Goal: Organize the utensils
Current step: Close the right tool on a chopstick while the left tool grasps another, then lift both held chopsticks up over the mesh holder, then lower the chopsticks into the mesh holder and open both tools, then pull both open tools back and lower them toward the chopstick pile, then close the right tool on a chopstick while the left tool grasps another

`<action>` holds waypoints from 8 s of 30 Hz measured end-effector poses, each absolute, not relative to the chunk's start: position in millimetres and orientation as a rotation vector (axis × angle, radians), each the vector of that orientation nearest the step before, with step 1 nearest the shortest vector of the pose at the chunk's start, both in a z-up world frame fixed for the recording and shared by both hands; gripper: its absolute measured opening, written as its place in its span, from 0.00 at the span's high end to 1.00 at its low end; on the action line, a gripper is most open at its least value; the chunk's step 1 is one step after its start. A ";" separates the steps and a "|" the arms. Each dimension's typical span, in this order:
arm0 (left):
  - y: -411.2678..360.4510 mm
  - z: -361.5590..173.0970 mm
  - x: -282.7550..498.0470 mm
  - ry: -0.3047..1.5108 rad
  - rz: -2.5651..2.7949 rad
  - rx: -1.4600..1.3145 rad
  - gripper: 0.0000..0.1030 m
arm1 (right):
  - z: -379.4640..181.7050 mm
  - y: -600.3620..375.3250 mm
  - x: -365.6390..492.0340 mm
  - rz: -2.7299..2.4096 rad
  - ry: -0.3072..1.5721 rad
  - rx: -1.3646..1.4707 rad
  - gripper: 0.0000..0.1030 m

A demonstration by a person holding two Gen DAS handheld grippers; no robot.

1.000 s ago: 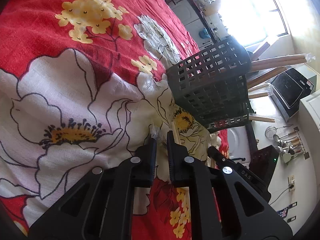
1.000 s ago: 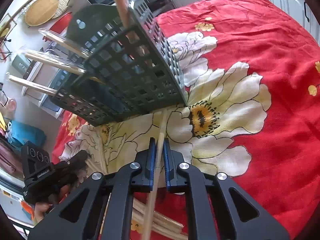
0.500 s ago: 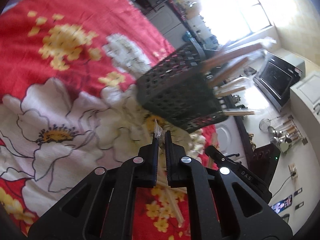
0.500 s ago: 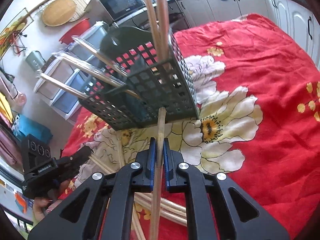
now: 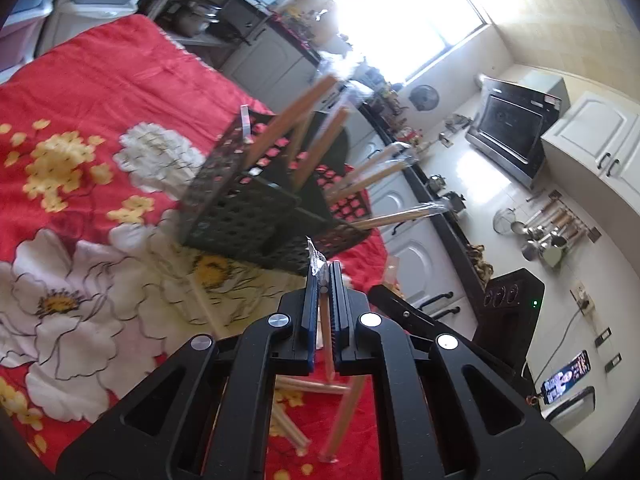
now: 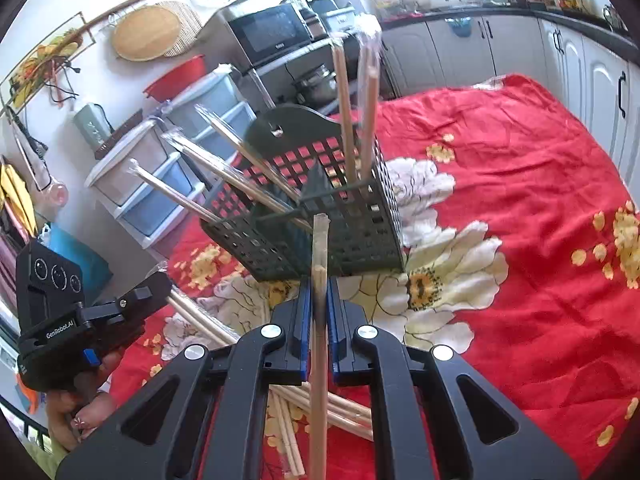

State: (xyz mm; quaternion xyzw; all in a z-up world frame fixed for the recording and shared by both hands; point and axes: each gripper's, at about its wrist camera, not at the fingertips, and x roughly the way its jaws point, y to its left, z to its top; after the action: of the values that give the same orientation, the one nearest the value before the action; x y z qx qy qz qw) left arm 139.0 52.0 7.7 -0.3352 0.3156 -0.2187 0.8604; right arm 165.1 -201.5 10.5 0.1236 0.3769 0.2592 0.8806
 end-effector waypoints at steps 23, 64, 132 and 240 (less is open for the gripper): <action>12.8 69.2 147.8 0.531 -0.592 -0.629 0.98 | 79.9 -215.4 131.2 0.552 0.509 0.216 0.94; 56.6 184.4 169.9 0.250 -0.415 -0.500 0.97 | 184.6 -189.1 169.3 0.543 0.157 0.195 0.94; 39.7 104.8 185.2 0.390 -0.317 -0.431 0.35 | 88.1 -205.1 198.2 0.381 0.359 0.157 0.55; 75.7 -83.9 221.9 1.020 -0.261 -0.566 0.76 | -54.6 -119.1 112.2 0.690 0.749 -0.335 0.93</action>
State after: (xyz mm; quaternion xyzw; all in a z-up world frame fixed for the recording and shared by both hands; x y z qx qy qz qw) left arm 221.9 75.7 -83.9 -0.2663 0.4801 -0.1229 0.8268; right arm 112.2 -119.1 -54.6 -0.1598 0.3570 0.3286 0.8597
